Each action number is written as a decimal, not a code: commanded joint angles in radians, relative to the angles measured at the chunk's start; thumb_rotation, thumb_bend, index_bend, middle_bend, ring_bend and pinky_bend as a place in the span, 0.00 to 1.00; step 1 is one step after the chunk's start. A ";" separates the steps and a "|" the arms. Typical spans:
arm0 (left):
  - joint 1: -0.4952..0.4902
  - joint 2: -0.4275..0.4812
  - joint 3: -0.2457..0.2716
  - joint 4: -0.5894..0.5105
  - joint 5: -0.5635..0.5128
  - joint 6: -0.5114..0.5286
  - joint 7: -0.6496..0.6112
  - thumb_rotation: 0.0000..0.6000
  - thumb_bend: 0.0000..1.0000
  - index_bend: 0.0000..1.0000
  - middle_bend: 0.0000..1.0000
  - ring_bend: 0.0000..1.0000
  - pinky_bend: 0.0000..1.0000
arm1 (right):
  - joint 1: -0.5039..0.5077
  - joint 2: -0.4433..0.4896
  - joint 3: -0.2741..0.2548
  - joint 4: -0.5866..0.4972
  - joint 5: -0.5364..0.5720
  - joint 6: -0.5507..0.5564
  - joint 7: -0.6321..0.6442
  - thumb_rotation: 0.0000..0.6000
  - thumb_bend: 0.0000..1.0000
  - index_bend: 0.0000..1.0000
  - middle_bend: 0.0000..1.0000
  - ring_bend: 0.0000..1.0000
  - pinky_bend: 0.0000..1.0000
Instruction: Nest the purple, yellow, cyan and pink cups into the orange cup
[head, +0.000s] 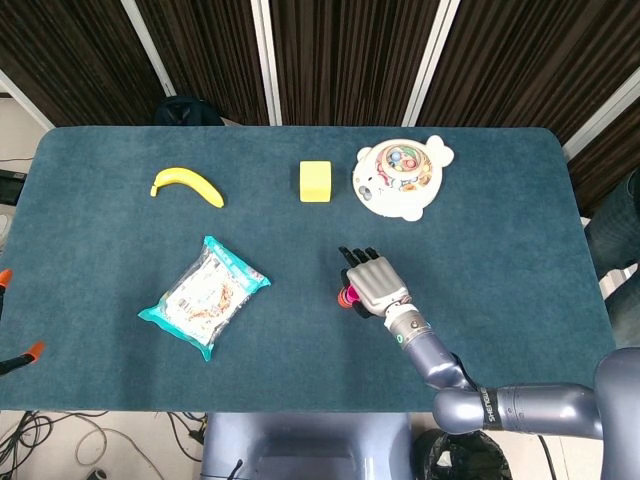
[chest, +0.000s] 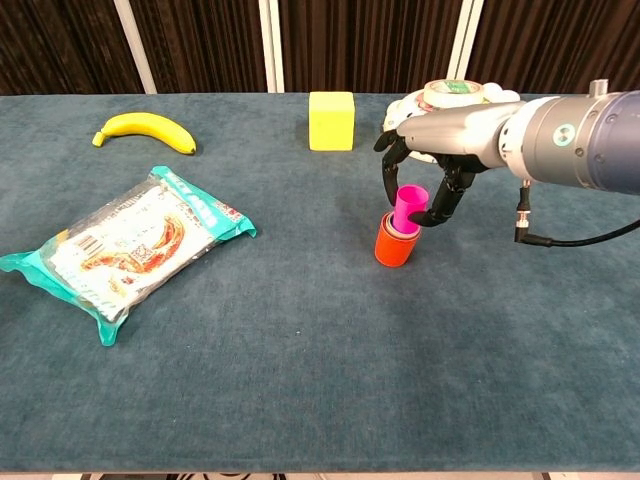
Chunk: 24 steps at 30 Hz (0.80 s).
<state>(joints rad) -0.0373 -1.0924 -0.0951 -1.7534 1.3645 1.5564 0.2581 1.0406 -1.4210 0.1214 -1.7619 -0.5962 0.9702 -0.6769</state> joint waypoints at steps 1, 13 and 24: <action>0.000 0.000 0.000 0.000 0.000 -0.001 -0.001 1.00 0.00 0.06 0.00 0.00 0.06 | 0.002 -0.002 -0.003 0.002 0.003 -0.003 -0.001 1.00 0.47 0.33 0.01 0.11 0.14; -0.001 0.001 0.001 0.000 0.001 -0.001 -0.002 1.00 0.00 0.06 0.00 0.00 0.07 | 0.007 0.012 0.009 -0.028 -0.001 0.004 0.012 1.00 0.47 0.18 0.01 0.11 0.14; 0.002 0.005 -0.002 0.000 0.001 0.002 -0.015 1.00 0.00 0.06 0.00 0.00 0.07 | -0.157 0.240 -0.022 -0.203 -0.153 0.090 0.190 1.00 0.47 0.09 0.01 0.08 0.14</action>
<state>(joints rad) -0.0356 -1.0870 -0.0971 -1.7533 1.3655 1.5586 0.2433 0.9602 -1.2643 0.1237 -1.9005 -0.6737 1.0315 -0.5732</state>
